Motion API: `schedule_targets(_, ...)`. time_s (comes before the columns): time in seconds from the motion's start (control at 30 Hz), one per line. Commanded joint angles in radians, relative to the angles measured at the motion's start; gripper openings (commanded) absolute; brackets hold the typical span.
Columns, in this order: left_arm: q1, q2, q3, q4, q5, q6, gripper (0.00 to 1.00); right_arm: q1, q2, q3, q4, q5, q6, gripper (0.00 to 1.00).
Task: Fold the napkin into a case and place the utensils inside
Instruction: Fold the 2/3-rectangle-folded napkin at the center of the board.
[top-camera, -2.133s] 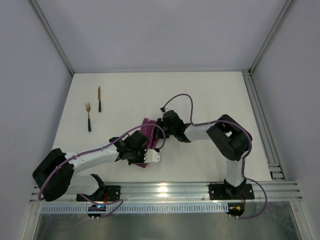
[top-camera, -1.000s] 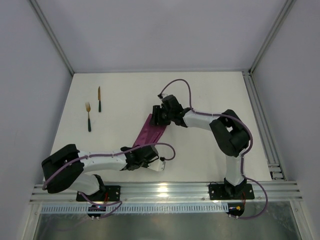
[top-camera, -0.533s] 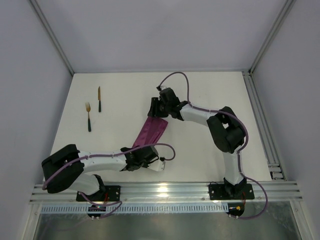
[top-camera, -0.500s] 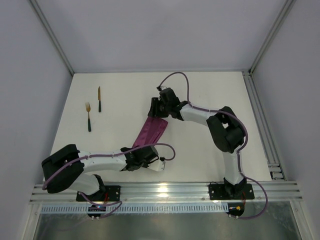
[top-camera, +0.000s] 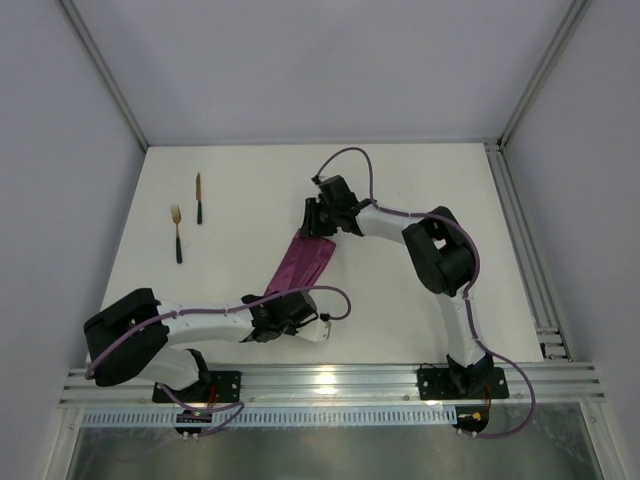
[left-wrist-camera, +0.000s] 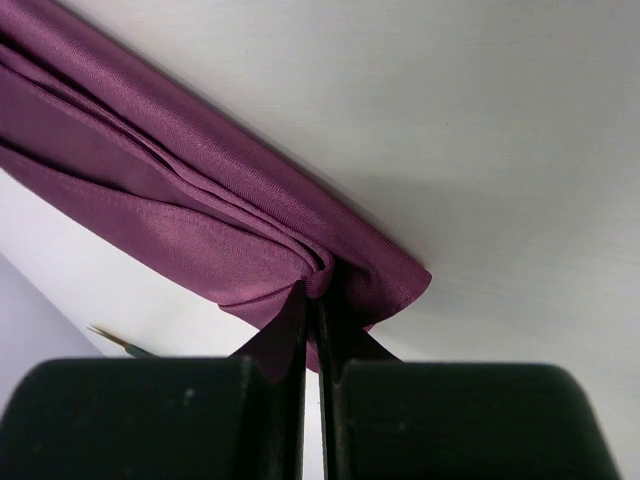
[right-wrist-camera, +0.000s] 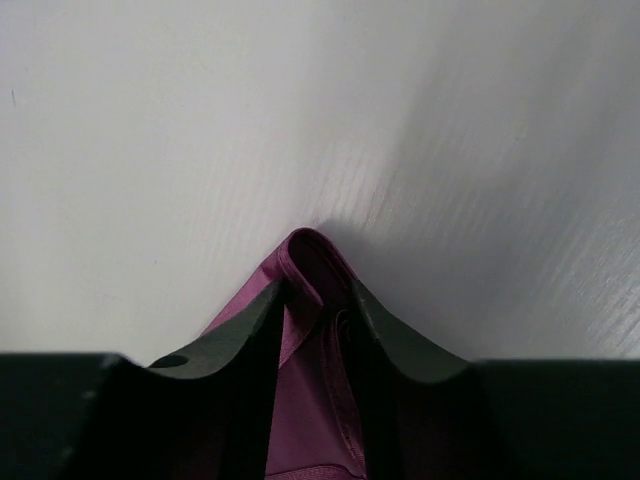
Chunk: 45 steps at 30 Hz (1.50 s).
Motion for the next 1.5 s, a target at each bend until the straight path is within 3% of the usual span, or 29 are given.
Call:
schedule_targets(0.0, 0.002, 0.043, -0.047, -0.055, 0.1, -0.04, 0.0, 0.003, -0.004, 0.029, 0.028, -0.046, -0.001, 0.35)
schedule_targets(0.1, 0.002, 0.04, -0.047, -0.056, 0.105, -0.048, 0.0, 0.003, -0.011, 0.025, 0.043, -0.043, -0.006, 0.21)
schedule_targets(0.3, 0.002, 0.038, -0.05, -0.055, 0.114, -0.057, 0.0, 0.003, -0.029, 0.018, 0.054, -0.02, -0.031, 0.15)
schedule_targets(0.43, 0.002, 0.038, -0.05, -0.055, 0.117, -0.06, 0.0, 0.003, -0.005, 0.063, 0.028, -0.034, -0.047, 0.32)
schedule_targets(0.63, 0.004, 0.043, -0.05, -0.055, 0.119, -0.06, 0.0, 0.002, 0.052, 0.149, -0.025, -0.034, -0.087, 0.31)
schedule_targets(0.9, 0.002, 0.052, -0.05, -0.05, 0.12, -0.065, 0.01, 0.003, 0.042, 0.132, -0.035, -0.037, -0.083, 0.18)
schedule_targets(1.03, 0.002, 0.049, -0.049, -0.051, 0.122, -0.065, 0.0, 0.003, 0.022, 0.124, -0.064, -0.017, -0.089, 0.31)
schedule_targets(1.33, 0.002, 0.049, -0.049, -0.053, 0.123, -0.063, 0.0, 0.003, 0.02, 0.107, -0.076, -0.009, -0.097, 0.32)
schedule_targets(1.47, 0.004, 0.047, -0.047, -0.053, 0.125, -0.065, 0.0, 0.0, 0.019, 0.11, -0.088, 0.025, -0.115, 0.41)
